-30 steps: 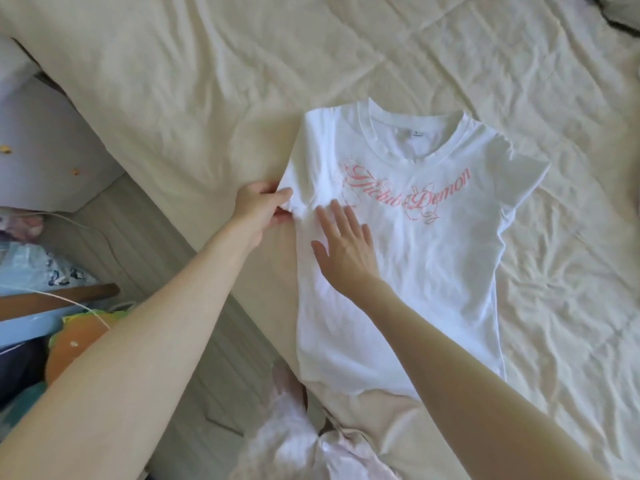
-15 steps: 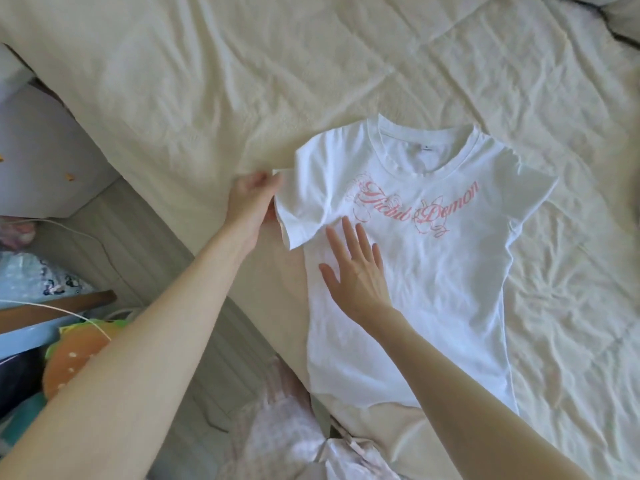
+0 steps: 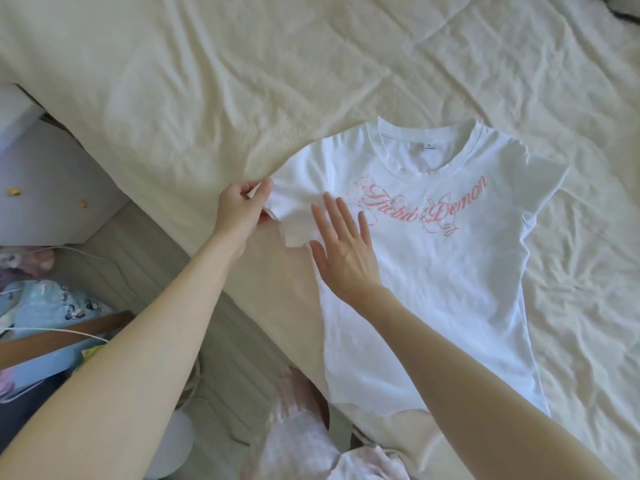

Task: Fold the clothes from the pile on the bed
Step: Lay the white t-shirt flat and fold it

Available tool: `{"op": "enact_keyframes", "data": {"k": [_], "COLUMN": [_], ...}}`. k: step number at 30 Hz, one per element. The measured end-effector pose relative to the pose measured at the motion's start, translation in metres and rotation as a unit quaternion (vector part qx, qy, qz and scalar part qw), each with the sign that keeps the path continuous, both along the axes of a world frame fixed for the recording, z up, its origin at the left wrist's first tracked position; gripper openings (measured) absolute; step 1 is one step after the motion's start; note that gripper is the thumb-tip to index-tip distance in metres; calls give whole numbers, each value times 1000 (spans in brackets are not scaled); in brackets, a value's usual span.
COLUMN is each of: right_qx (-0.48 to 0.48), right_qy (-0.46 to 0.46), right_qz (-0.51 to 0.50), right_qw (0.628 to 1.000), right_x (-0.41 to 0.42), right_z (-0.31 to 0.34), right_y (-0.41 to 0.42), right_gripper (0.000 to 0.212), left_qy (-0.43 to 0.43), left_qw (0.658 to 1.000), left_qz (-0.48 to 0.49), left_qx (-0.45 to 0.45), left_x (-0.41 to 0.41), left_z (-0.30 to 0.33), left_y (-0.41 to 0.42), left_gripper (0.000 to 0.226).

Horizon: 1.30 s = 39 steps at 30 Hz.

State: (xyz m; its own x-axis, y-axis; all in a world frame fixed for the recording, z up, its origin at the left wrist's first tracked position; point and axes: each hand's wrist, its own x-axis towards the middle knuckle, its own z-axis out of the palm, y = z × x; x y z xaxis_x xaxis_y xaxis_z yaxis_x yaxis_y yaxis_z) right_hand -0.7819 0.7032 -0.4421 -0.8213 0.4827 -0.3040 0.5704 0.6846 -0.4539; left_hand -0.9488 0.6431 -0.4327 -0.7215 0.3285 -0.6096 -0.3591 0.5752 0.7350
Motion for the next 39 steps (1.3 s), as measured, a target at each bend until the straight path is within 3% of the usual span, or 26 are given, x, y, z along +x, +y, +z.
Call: {"op": "enact_keyframes", "data": {"k": [2,4,6,7,9,11,12,13,15,18,20,23,27,32,34,39], "right_qx": [6,-19,-125,-201,-356,-477,-510,-523,-496,-362,-232,-140,-124,-175,-194,-146], "right_qy": [-32,-37,48,101,182,225,232,230,193,104,58,53,26,6,0,-4], "right_qz": [5,31,-48,-140,-353,-503,-537,-549,-532,-465,-389,-275,-253,-288,-288,-291], "right_qw": [999,999,990,964,846,685,630,610,659,801,890,950,959,942,938,946], "right_x": [1,2,4,6,17,35,45,54,66,58,43,8,-38,-63,-68,-72], "right_z": [-3,-4,1,6,16,23,24,26,27,23,20,17,10,2,1,0], "right_y": [8,17,25,29,40,54,61,67,75,87,98,112,126,133,133,131], "right_gripper": [56,55,51,48,39,34,36,38,39,33,40,45,41,17,9,17], "left_qy": [20,104,209,246,267,185,118,76,87,177,192,117,87,154,166,86], "left_qw": [1000,994,976,966,955,959,956,947,942,967,970,979,978,951,947,965], "left_qz": [-15,-27,-59,-78,-116,-190,-242,-287,-297,-176,-143,-151,-170,-219,-218,-208], "left_qx": [-3,-10,4,21,57,100,115,123,127,46,-44,-73,-88,-153,-167,-131], "left_x": [5,10,20,27,45,67,78,88,102,98,88,86,98,111,109,91], "left_z": [-1,3,15,21,33,42,46,47,43,26,11,-8,-15,-15,-16,-17], "left_y": [0,1,5,8,20,35,42,45,42,21,7,2,7,5,1,-8], "left_gripper": [23,14,10,7,6,16,21,23,19,17,18,24,25,12,18,28]}}
